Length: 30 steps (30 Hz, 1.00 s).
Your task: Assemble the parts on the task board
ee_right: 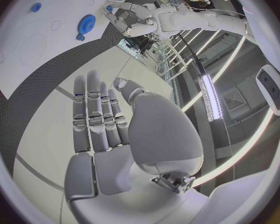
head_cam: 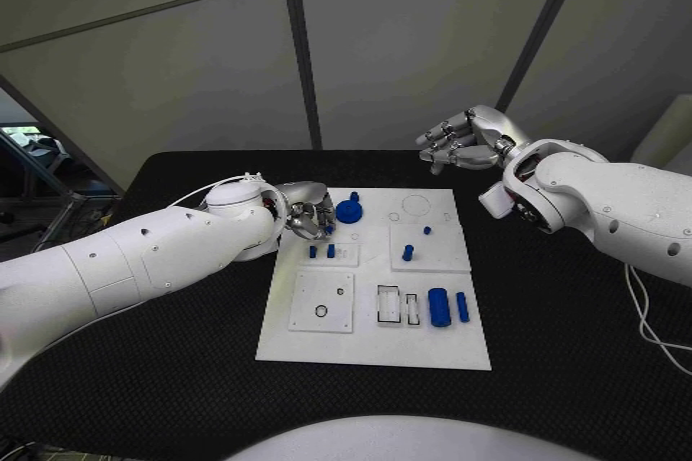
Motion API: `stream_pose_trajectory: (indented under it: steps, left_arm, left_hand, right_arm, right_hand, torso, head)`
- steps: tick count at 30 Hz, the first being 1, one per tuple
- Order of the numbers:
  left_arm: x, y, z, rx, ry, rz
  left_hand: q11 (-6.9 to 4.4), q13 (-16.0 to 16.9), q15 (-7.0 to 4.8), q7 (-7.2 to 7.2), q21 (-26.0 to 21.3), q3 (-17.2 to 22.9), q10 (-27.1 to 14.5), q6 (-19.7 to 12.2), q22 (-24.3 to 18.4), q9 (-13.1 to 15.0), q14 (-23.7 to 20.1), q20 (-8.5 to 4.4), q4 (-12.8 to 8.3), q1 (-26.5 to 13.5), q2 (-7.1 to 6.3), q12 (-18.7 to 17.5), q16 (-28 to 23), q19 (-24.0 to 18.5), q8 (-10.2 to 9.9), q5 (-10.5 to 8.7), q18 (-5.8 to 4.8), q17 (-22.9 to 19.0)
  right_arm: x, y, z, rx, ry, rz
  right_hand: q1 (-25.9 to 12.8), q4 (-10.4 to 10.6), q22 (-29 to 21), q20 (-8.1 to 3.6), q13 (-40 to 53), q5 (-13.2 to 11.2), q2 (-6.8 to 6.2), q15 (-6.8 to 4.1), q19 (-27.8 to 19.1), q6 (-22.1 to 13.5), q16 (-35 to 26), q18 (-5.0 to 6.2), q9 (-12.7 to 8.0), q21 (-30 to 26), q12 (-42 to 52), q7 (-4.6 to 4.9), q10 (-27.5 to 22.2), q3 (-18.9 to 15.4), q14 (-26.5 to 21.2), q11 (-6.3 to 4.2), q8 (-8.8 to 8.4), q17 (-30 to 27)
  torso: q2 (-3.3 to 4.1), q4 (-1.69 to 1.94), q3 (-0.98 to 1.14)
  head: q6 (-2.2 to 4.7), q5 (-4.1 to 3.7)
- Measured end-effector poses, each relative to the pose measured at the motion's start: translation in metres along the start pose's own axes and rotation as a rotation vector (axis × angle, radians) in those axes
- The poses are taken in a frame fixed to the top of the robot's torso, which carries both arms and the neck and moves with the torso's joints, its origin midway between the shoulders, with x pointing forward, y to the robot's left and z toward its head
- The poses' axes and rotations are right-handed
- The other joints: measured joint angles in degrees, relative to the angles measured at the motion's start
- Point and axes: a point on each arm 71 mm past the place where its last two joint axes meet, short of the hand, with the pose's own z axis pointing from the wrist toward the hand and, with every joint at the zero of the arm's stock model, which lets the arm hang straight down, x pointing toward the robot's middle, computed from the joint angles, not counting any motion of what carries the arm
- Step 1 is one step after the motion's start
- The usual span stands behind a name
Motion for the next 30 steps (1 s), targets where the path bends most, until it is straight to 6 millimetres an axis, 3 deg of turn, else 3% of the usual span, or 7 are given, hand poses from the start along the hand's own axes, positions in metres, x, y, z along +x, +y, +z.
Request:
stream_pose_trajectory:
  steps: [14,25,30]
  left_arm:
    - [-0.0001,0.0025,0.0006,-0.009,0.001,-0.003]
    - [0.0,0.0032,0.0008,-0.013,0.004,-0.004]
    - [-0.0002,0.0038,0.0001,-0.013,0.004,-0.004]
  left_hand:
    - [-0.01,0.01,0.0,0.0,0.0,0.0,0.01,0.0,-0.05,-0.01,0.0,0.0,0.0,0.0,0.0,-0.23,0.0,0.0,0.0,0.0,0.0,-0.09]
    - [-0.01,-0.02,0.0,0.01,0.0,-0.17,0.0,-0.01,-0.05,-0.02,0.0,0.0,-0.17,0.0,0.0,-0.56,0.0,0.0,0.0,0.0,0.0,-0.17]
    - [0.0,-0.18,0.0,0.34,0.0,-0.17,0.0,-0.63,0.04,-0.47,0.0,0.0,-0.17,-0.3,-0.31,-1.14,0.0,0.0,-1.12,0.0,0.0,-0.33]
  right_arm:
    - [0.0014,-0.001,0.0006,0.006,0.021,0.004]
    - [0.0018,-0.0016,0.0005,0.012,0.029,0.006]
    - [0.0018,-0.0018,0.0004,0.014,0.031,0.006]
  right_hand:
    - [0.0,0.0,-0.01,0.0,-0.05,0.0,0.0,0.0,0.0,0.0,-0.21,0.0,0.0,0.0,0.0,0.0,0.0,0.0,0.0,0.0,0.0,-0.05]
    - [0.0,0.0,0.04,0.0,-0.05,0.0,0.0,0.0,0.0,0.0,-0.2,0.0,0.0,0.0,0.0,0.0,0.0,0.0,0.0,0.0,0.0,-0.05]
    - [0.0,0.0,0.03,0.0,-0.04,0.0,0.0,0.0,0.0,0.0,-0.2,0.0,0.0,0.0,0.0,0.0,0.0,0.0,0.0,0.0,0.0,-0.04]
  torso:
    - [0.0,-0.02,0.04]
    - [0.02,-0.02,0.02]
    - [0.02,0.01,0.01]
  head:
    - [0.13,-0.04]
    - [-0.25,-0.05]
    - [-0.3,0.06]
